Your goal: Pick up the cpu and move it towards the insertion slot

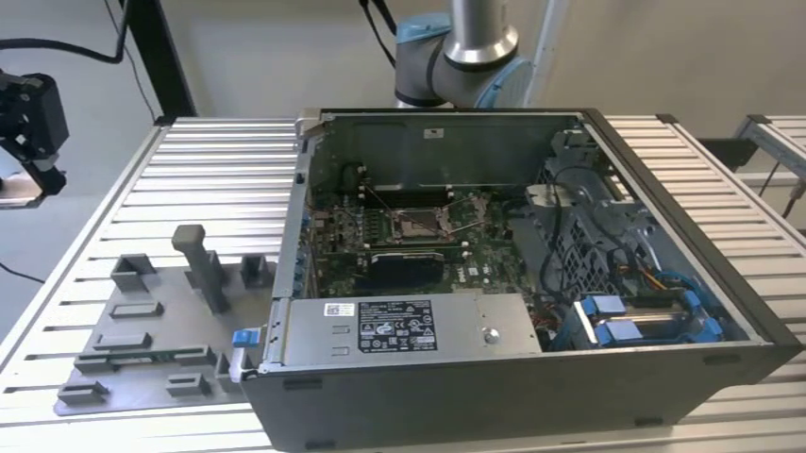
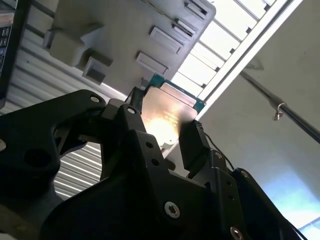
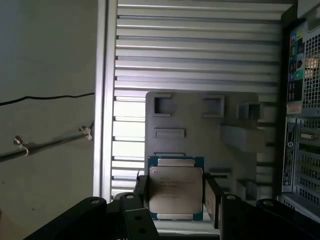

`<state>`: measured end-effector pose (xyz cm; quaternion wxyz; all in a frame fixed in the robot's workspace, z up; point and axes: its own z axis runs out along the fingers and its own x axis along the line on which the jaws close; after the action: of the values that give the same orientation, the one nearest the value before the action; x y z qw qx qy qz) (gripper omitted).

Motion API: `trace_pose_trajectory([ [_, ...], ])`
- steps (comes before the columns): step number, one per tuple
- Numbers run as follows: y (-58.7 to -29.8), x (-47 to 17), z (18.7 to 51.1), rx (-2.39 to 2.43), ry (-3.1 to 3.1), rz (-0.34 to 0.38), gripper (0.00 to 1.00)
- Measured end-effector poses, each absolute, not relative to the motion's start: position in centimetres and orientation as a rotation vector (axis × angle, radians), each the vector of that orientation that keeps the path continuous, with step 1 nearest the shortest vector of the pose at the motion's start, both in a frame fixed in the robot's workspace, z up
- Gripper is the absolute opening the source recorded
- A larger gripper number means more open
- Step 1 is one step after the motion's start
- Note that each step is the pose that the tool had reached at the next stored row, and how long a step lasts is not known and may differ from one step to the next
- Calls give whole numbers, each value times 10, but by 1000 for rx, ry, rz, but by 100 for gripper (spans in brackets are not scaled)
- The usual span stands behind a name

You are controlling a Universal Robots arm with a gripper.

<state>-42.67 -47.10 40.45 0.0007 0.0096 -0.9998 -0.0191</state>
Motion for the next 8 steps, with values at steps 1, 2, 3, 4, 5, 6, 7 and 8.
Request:
trace_pose_trajectory([
  [1,-471,-427,407,30,-3139,-60,0],
  [2,-471,-427,410,30,-3139,-60,0],
  [3,-471,-427,413,30,-3139,-60,0],
  [4,-471,-427,415,30,-3139,-60,0],
  [5,-471,-427,419,30,-3139,-60,0],
  [6,-471,-427,421,30,-3139,-60,0],
  [7,-471,-427,423,30,-3139,-60,0],
  [8,-471,-427,424,30,-3140,-60,0],
])
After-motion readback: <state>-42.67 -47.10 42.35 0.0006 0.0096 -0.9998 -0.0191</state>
